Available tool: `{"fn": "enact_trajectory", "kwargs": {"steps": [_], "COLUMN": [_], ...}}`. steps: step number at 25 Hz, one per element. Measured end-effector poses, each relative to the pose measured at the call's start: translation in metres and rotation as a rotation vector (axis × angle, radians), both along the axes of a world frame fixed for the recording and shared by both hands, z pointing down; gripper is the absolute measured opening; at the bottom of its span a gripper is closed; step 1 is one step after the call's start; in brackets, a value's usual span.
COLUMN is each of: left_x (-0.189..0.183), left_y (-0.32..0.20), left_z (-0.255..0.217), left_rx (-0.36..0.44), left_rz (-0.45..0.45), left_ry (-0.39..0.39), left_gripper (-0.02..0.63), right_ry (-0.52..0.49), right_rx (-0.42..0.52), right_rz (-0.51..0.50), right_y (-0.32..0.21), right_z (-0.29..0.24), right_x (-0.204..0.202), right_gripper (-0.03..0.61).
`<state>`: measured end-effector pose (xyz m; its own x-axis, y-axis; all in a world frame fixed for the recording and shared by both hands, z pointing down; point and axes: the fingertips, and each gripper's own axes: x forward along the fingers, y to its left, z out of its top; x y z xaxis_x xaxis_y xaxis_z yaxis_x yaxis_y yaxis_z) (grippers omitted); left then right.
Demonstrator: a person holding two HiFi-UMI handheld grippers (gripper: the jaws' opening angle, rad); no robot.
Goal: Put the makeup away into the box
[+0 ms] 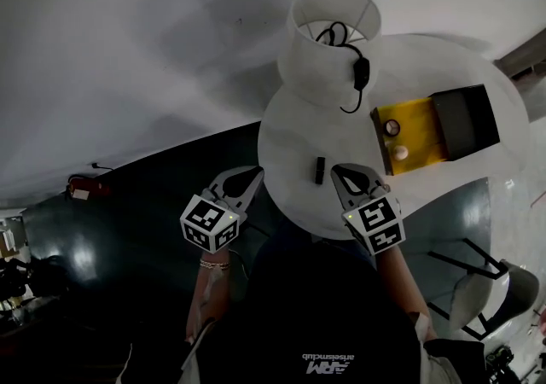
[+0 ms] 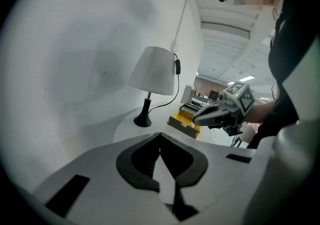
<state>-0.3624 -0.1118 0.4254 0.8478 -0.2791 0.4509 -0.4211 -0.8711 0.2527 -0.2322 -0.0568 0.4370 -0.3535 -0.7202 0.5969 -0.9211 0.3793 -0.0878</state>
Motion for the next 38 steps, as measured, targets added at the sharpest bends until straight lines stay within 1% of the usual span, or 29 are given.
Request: {"fn": "enact_trajectory", "kwargs": {"steps": [5, 10, 16, 23, 24, 26, 30, 38], "left_x": [-0.003, -0.005, 0.000, 0.012, 0.015, 0.020, 0.024, 0.026], "left_y": [-0.014, -0.026, -0.036, -0.033, -0.031, -0.028, -0.021, -0.013], "left_z": [0.014, 0.024, 0.041, 0.061, 0.063, 0.067, 0.074, 0.086], "left_rx": [-0.020, -0.042, -0.066, -0.107, -0.109, -0.117, -0.139, -0.175], "left_rz": [0.079, 0.148, 0.207, 0.284, 0.296, 0.315, 0.342, 0.367], "left_ry": [-0.014, -0.021, -0.036, -0.058, -0.059, -0.058, -0.055, -0.063], "left_gripper": [0.017, 0.017, 0.017, 0.017, 0.017, 0.017, 0.017, 0.017], "right_ry": [-0.041, -0.032, -0.017, -0.056, -0.056, -0.059, -0.043, -0.016], "right_rx": [-0.036, -0.089, -0.150, -0.217, -0.228, -0.254, -0.279, -0.341], "right_rz": [0.071, 0.137, 0.225, 0.307, 0.317, 0.333, 0.356, 0.358], "right_y": [-0.004, -0.007, -0.009, -0.004, -0.004, -0.002, -0.001, 0.003], "right_z": [0.018, 0.037, 0.065, 0.094, 0.099, 0.108, 0.121, 0.143], "right_x": [-0.012, -0.020, -0.016, -0.018, -0.017, -0.018, -0.019, -0.023], "right_gripper": [0.020, 0.020, 0.021, 0.024, 0.032, 0.136, 0.143, 0.152]}}
